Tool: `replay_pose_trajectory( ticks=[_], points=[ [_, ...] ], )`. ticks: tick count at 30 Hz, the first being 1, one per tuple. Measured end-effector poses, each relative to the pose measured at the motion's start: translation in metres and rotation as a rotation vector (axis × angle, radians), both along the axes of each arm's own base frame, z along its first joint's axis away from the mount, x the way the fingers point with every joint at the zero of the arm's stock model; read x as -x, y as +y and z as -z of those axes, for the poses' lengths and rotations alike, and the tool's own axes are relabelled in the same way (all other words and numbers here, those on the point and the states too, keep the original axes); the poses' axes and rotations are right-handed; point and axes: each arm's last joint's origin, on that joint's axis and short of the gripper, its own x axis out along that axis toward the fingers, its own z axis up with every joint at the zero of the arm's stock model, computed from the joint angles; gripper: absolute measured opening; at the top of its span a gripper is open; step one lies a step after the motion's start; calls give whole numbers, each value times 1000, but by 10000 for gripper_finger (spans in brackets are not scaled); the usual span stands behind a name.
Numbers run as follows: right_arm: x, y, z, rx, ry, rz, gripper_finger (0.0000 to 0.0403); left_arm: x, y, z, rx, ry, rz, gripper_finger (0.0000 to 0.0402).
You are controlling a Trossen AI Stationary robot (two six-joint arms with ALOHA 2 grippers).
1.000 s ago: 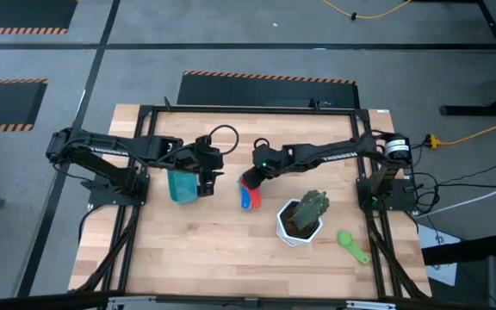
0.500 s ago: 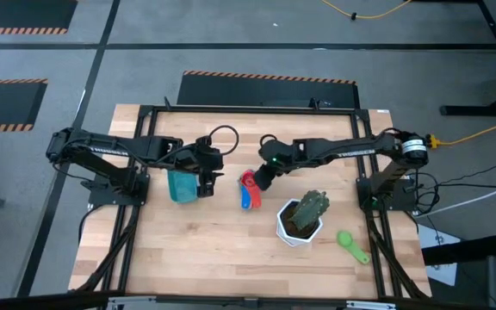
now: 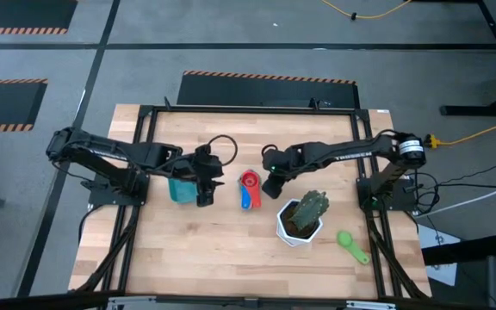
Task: Nest measuring cups in basket
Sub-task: Stack the red measuring cup on top of the blue measuring cup
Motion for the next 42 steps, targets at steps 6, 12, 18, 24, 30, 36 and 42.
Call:
replay_pose_trajectory(
  ticks=[6,12,18,24,30,36,42],
  points=[
    [-3,5,6,1,10,-18,99,-1,-7,31,39,-32,-14,127],
    [-1,9,16,1,3,-31,99,3,-7,74,102,-107,-58,127],
    [2,12,32,1,-46,-37,99,12,-6,107,149,-208,-79,126],
    [5,12,44,0,-82,-36,99,17,-4,121,170,-255,-115,126],
    [6,12,49,2,-92,-39,99,7,-5,141,155,-214,-148,127],
    [6,12,55,1,-149,-37,99,-13,-4,167,142,-145,-198,128],
    [5,13,56,-23,-185,-50,99,-39,-2,173,145,-127,-211,128]
  ],
)
